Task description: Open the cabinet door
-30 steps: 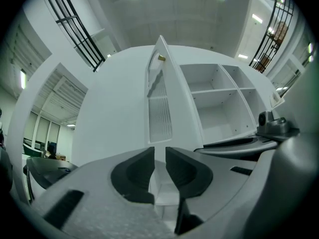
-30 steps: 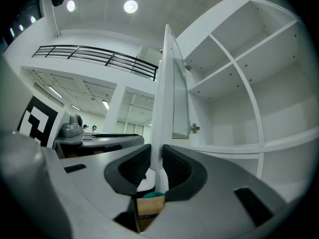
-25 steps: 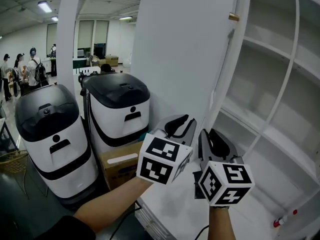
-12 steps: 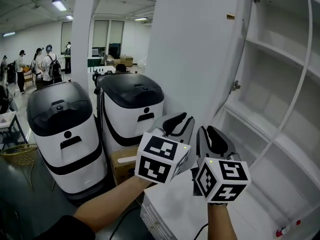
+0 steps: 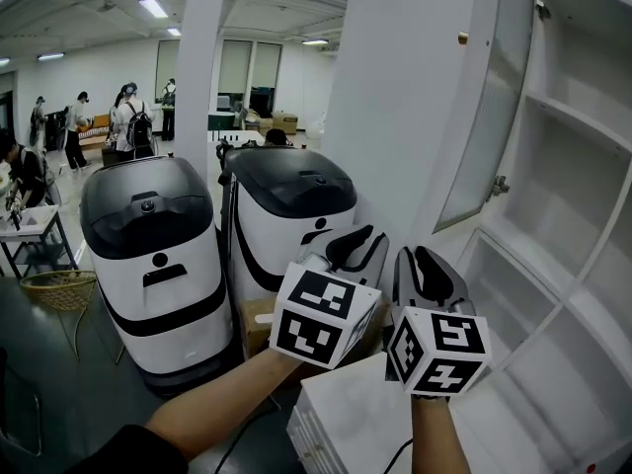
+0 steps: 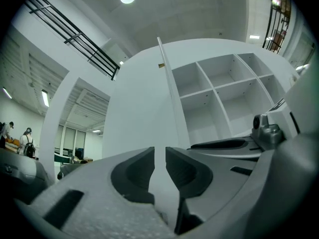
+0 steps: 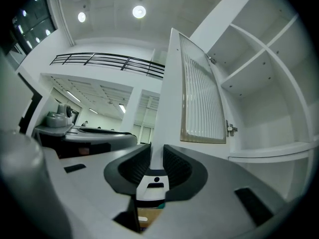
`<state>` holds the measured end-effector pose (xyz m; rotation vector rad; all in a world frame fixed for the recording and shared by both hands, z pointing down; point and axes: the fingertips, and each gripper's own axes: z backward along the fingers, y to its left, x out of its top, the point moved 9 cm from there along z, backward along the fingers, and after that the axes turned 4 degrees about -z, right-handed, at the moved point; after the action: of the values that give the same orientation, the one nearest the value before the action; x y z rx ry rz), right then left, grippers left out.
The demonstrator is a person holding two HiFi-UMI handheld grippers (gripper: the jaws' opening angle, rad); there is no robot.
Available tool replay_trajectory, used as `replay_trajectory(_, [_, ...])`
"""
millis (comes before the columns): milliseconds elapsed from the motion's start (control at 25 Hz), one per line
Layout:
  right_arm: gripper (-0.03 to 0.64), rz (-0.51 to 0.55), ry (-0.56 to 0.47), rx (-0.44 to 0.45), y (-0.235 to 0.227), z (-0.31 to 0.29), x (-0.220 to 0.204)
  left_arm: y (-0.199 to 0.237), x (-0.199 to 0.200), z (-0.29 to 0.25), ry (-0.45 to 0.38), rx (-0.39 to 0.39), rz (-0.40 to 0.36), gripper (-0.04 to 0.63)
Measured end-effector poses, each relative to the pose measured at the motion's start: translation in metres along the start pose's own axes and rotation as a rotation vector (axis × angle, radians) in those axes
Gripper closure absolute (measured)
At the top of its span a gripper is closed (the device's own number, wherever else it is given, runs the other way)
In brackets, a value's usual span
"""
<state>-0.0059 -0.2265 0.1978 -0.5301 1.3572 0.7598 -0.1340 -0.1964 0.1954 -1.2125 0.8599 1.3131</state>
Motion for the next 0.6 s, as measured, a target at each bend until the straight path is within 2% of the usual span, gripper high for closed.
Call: replay_trajectory(600, [0.534,0.007,0.025,0.052,0.011,-0.047,-0.005,0.029,-0.012,0.016,0.044,0.072,-0.025,0.517])
